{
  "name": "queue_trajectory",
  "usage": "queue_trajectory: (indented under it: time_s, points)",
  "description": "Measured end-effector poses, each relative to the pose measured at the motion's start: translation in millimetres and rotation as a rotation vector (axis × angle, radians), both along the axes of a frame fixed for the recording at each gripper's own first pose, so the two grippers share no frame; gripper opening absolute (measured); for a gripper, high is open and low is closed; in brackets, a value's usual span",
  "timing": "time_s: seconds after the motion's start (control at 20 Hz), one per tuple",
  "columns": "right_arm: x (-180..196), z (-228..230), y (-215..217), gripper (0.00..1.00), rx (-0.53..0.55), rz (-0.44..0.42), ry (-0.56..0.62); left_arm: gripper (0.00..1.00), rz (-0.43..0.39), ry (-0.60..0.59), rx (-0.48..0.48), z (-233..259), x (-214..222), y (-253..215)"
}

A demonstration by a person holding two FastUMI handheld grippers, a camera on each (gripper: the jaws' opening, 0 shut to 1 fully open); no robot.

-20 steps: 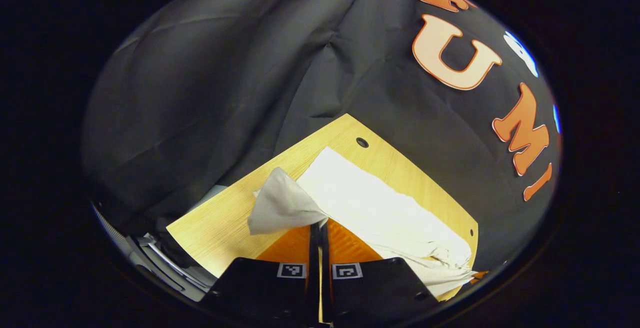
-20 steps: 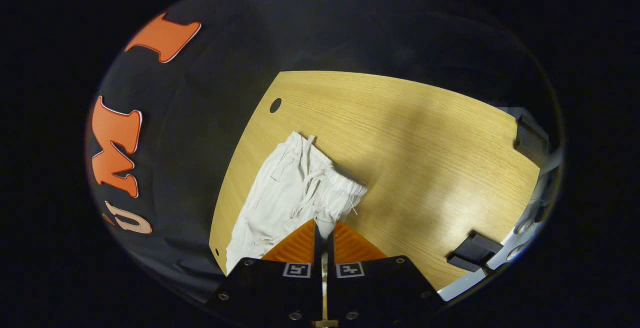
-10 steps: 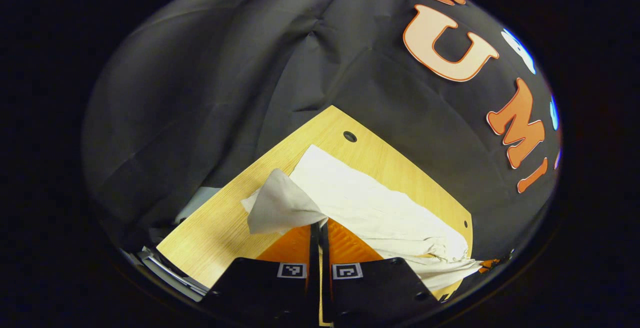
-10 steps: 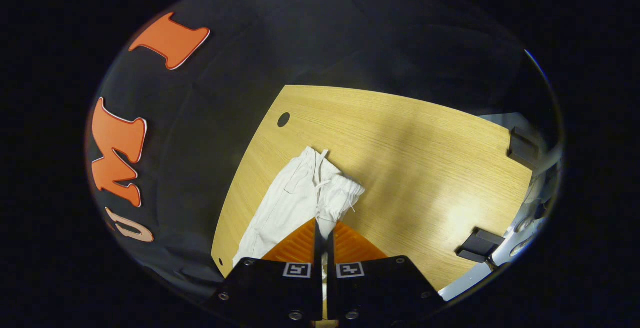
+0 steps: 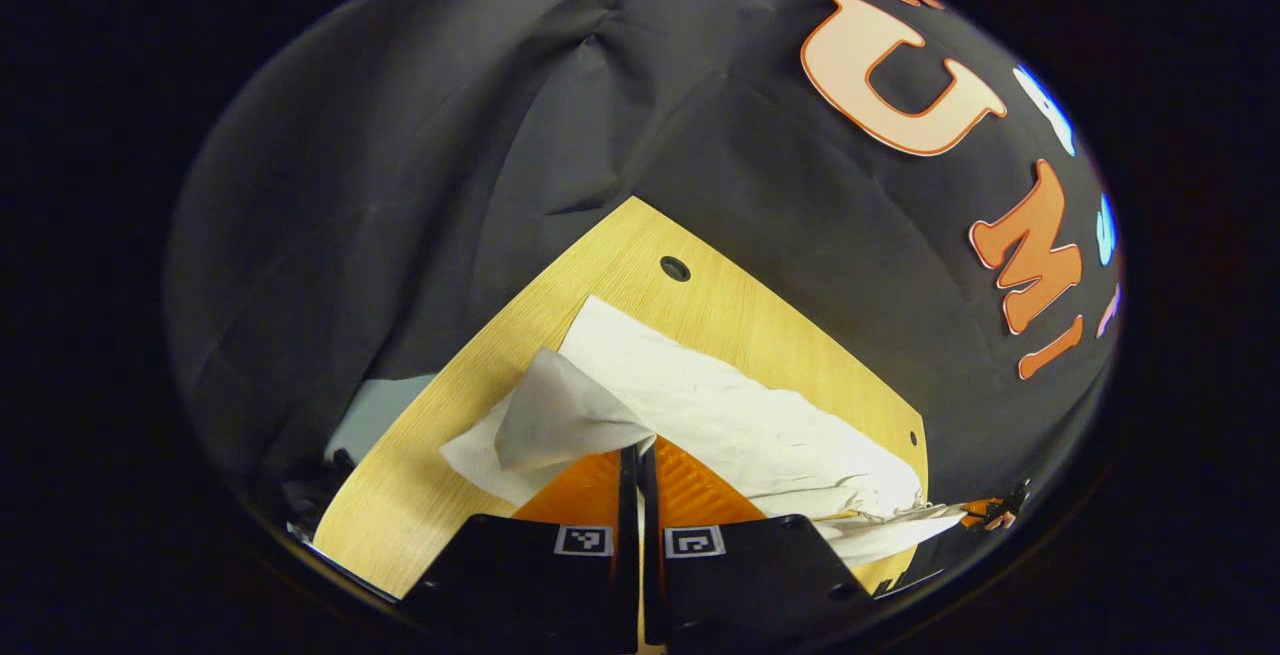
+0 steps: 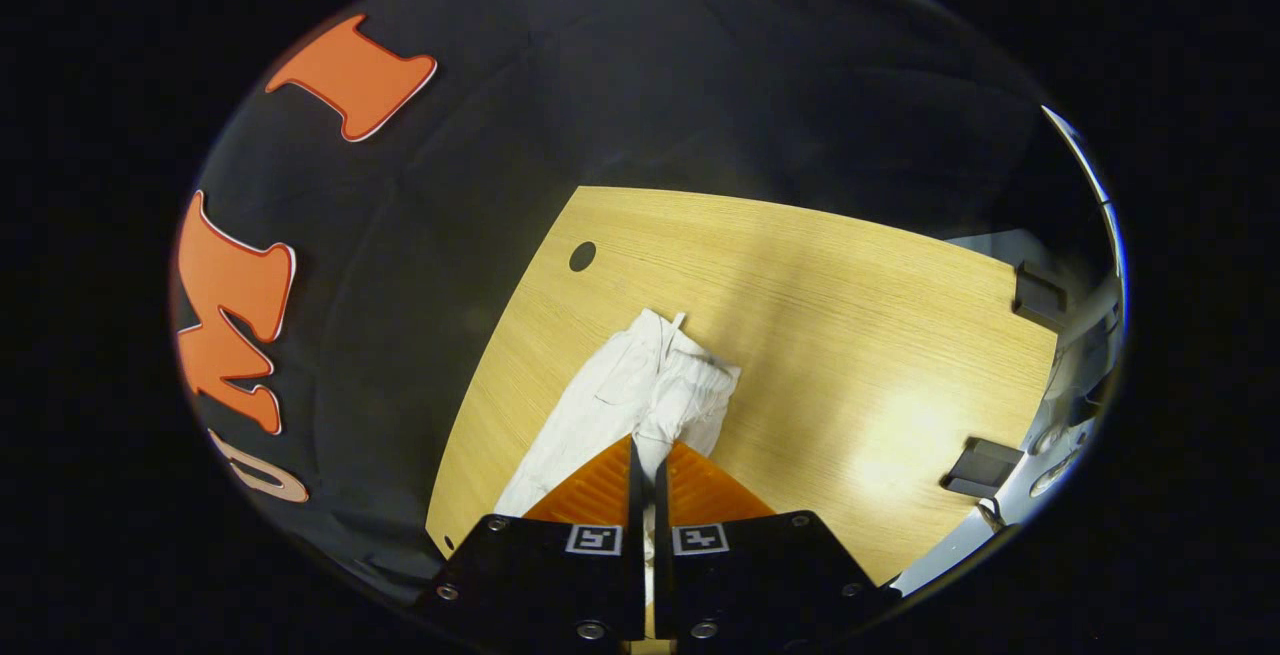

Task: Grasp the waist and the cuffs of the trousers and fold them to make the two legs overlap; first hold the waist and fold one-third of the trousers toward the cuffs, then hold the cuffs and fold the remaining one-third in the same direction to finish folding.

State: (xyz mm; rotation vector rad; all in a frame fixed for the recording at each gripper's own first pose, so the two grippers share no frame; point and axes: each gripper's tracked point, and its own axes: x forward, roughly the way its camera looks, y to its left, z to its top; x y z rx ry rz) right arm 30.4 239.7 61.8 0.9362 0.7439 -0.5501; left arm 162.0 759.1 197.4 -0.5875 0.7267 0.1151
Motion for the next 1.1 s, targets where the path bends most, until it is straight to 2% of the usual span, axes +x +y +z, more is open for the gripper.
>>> queue_trajectory:
  time_s: [0.4, 0.6, 0.9, 1.1]
  points:
    - [50.9, -3.8, -4.1, 0.04, 0.061, -0.037, 0.008, 0.04, -0.07, 0.018, -0.005, -2.4, 65.2, 14.0]
    - [85.4, -8.3, -2.1, 0.04, 0.083, -0.019, 0.018, 0.05, -0.095, 0.059, -0.001, -8.9, 100.5, 16.7]
    - [136.1, -24.5, 2.1, 0.04, 0.109, 0.003, 0.016, 0.05, -0.093, 0.131, 0.044, -34.2, 142.5, 16.8]
    - [160.6, -34.9, 4.2, 0.04, 0.141, 0.007, -0.023, 0.07, -0.035, 0.132, 0.053, -40.8, 153.0, 17.4]
